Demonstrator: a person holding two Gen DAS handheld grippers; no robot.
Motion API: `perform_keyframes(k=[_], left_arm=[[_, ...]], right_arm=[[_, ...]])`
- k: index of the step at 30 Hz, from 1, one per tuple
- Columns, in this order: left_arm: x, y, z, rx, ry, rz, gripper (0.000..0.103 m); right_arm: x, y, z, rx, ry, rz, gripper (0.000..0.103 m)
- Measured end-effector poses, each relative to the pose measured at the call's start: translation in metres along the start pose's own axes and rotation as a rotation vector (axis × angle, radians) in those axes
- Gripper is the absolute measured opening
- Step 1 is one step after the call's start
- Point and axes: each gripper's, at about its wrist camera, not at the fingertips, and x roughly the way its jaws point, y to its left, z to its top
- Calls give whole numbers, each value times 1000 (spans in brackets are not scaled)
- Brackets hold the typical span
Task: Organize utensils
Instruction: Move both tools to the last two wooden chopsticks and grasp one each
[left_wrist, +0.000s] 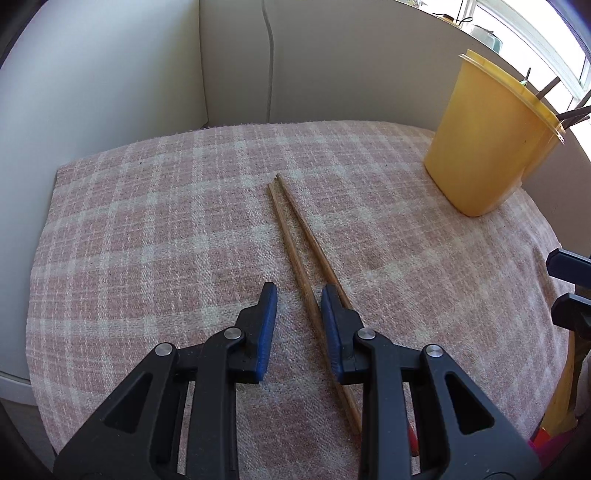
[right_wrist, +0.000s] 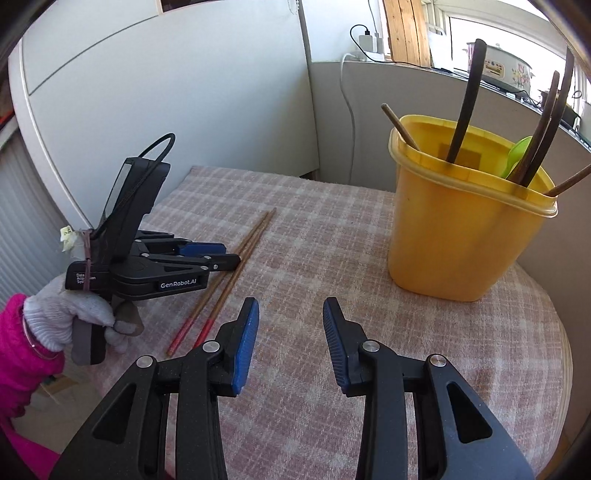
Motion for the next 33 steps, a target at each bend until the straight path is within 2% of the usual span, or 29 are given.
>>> perform_keyframes(k=[2, 4, 7, 9, 15, 19, 26, 30, 33], left_arm=[[7, -3, 6, 12, -1, 10, 20], [12, -2, 9, 2, -2, 3, 12], [15, 9, 10, -43, -6, -31, 8], [14, 14, 7, -47, -13, -24, 7], [9, 25, 0, -67, -16, -5, 5], [7, 31, -4, -66, -9, 12, 5], [7, 36, -2, -18, 46, 19, 7], [8, 38, 2, 24, 45, 25, 7], [10, 43, 4, 6, 39, 7, 6]], right_arm=[[4, 1, 1, 5, 12, 8, 34], [10, 4, 4, 4, 21, 15, 34], [20, 8, 7, 2, 32, 15, 34], [28, 10, 8, 7, 41, 14, 34], [59, 15, 18, 24, 106, 50, 34], [94, 13, 30, 83, 198, 113, 34], [141, 19, 51, 124, 310, 161, 34], [155, 26, 56, 123, 319, 138, 34], [160, 31, 59, 96, 314, 128, 34]])
